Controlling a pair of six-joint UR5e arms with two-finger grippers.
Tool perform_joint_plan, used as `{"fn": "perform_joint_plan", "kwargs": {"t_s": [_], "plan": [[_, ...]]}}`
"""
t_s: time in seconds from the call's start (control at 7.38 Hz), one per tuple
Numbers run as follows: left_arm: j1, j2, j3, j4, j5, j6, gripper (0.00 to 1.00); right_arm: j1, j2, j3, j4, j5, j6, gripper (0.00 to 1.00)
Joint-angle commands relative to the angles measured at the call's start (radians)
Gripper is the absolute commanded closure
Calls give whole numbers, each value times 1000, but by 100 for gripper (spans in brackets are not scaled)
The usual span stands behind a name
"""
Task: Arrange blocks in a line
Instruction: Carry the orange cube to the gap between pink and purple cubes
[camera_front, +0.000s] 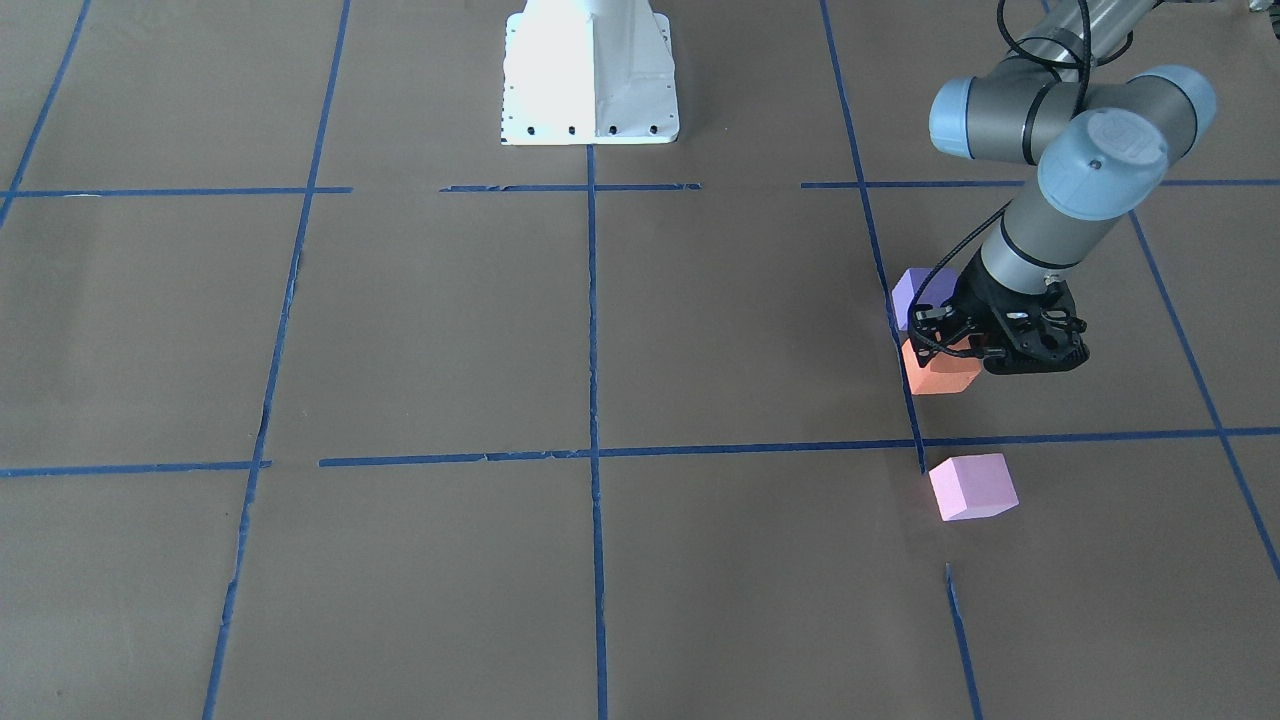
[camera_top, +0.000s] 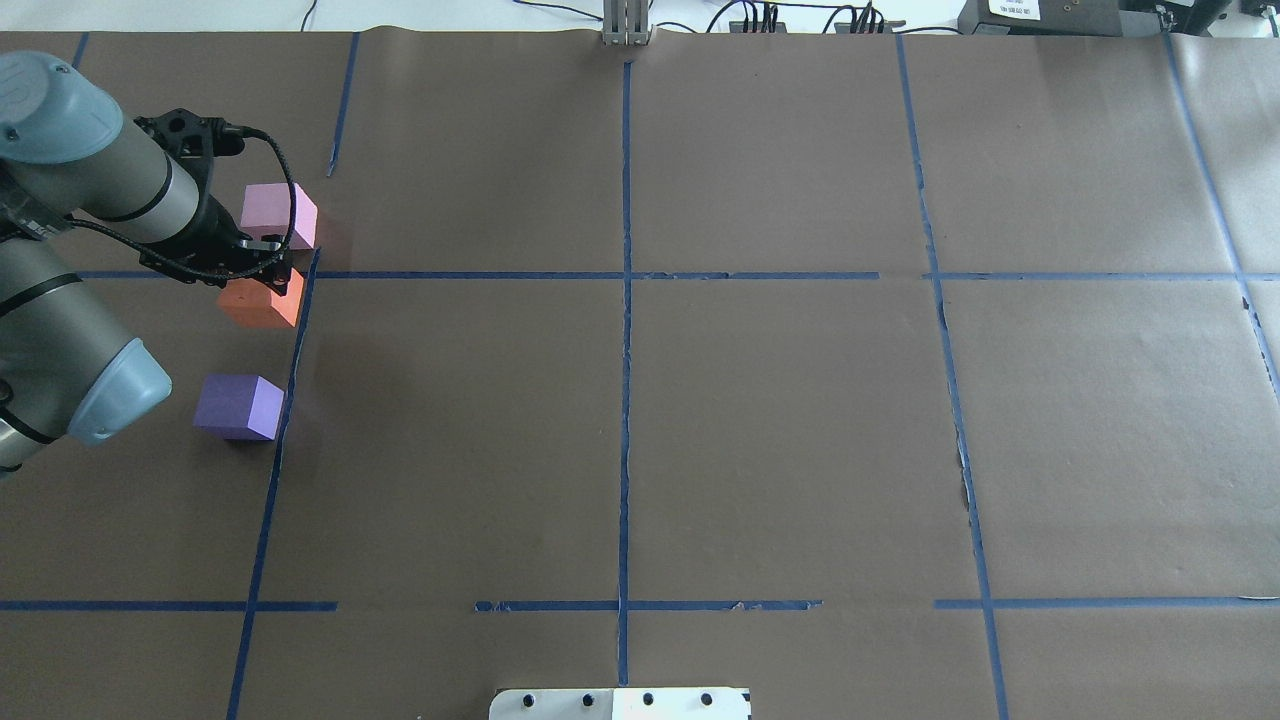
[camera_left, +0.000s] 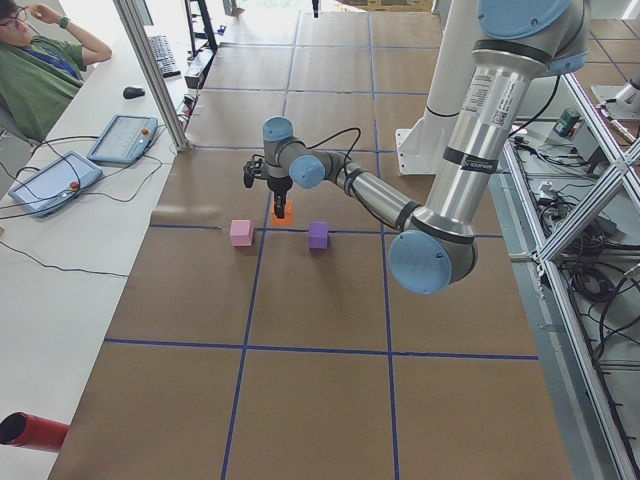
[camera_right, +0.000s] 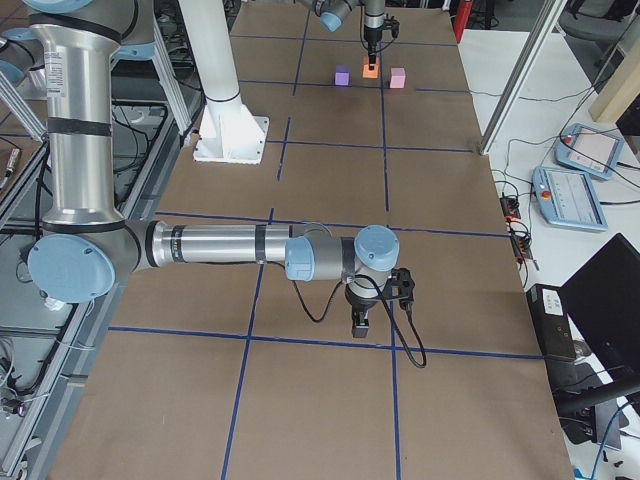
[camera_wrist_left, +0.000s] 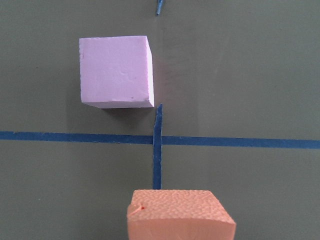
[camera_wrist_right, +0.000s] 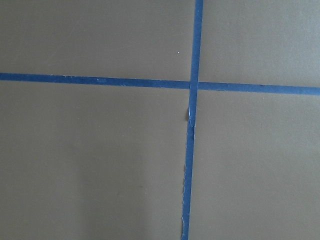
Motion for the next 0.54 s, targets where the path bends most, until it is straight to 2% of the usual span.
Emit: {"fn": "perform_joint_plan", "kwargs": {"t_s": [0.0, 0.14, 0.41], "plan": [[1, 15, 33, -34, 0, -8, 96, 0, 1, 0, 0, 2, 0, 0], [3, 13, 47, -37, 0, -9, 96, 0, 1, 0, 0, 2, 0, 0], [6, 15, 103, -121, 0, -23, 95, 0, -1, 1, 0, 0, 0, 0]]}}
